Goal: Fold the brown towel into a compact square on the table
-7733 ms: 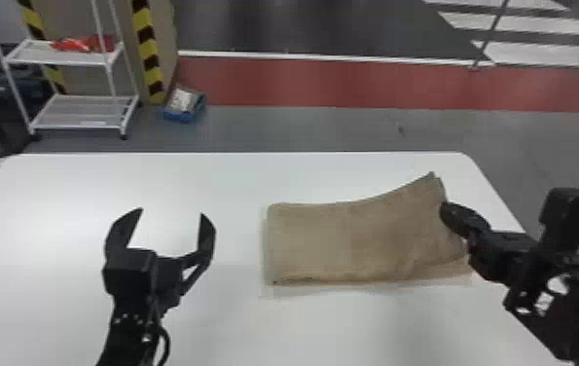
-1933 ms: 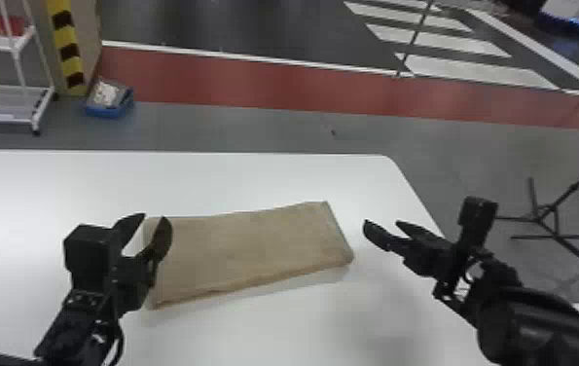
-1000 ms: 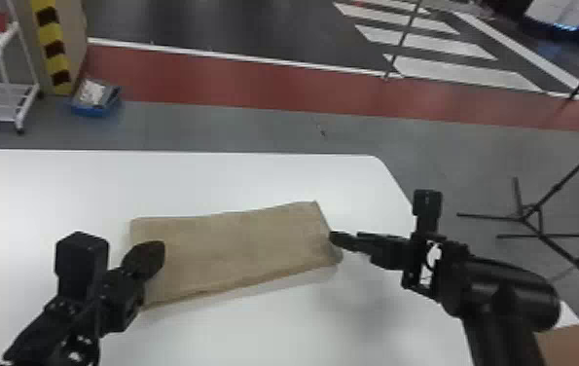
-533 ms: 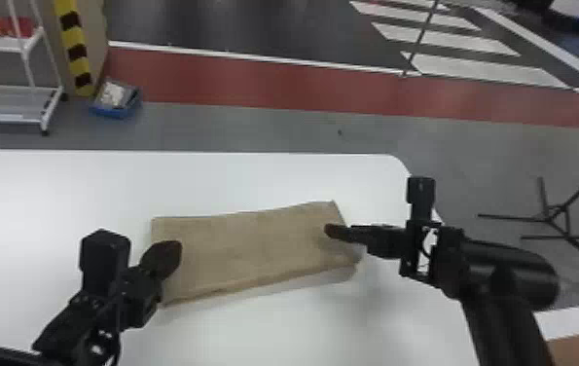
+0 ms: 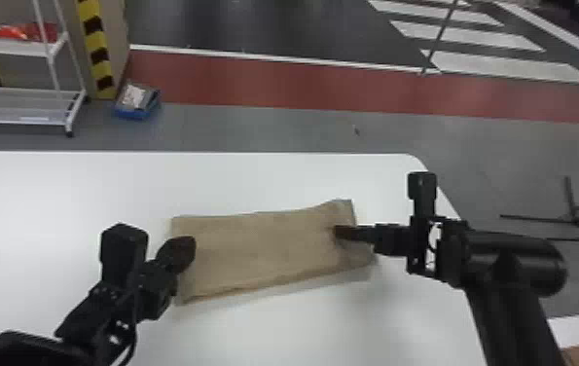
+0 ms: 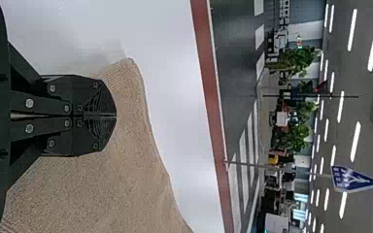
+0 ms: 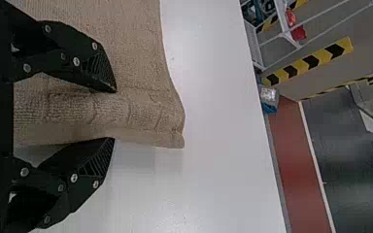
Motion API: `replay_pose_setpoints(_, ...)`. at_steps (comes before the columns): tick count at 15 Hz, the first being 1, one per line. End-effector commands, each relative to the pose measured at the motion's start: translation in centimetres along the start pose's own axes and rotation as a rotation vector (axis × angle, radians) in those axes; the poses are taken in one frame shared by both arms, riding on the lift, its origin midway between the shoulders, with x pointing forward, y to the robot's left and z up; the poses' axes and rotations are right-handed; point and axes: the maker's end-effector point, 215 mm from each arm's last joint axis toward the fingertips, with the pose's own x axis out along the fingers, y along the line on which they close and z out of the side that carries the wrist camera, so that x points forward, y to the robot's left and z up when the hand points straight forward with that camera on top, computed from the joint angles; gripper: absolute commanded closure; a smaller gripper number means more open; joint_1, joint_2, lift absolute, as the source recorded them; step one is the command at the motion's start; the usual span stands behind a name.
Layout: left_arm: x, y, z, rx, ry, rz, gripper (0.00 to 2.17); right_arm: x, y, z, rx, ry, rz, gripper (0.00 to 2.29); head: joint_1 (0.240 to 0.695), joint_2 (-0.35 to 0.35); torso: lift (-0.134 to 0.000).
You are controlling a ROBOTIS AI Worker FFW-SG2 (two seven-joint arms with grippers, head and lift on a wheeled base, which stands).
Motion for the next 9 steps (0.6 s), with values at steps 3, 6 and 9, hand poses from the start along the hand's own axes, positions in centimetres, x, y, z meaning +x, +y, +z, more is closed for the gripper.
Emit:
replay_pose_setpoints(3,0.2,0.0,-0.6,0.01,0.018,-0.006,1.98,-0.8,2.4,1.7,0.005,-0.038,0.055,1.17,0.695,-0.206,-0.114)
replay_pose_setpoints(6,0.2,-0.1,-1.4,0.013,0.05,-0.007,1.98,-3.2,6.8,4.3,0.008,-0.065,0.141,1.18,0.695,-0.189,-0.114)
replay_pose_setpoints(9,0.5,-0.6,-1.1,0.014,0.048,-0.015,1.98,-5.8,12.5,5.3,0.016,-0.029,0.245,1.18,0.695,-0.166,-0.114)
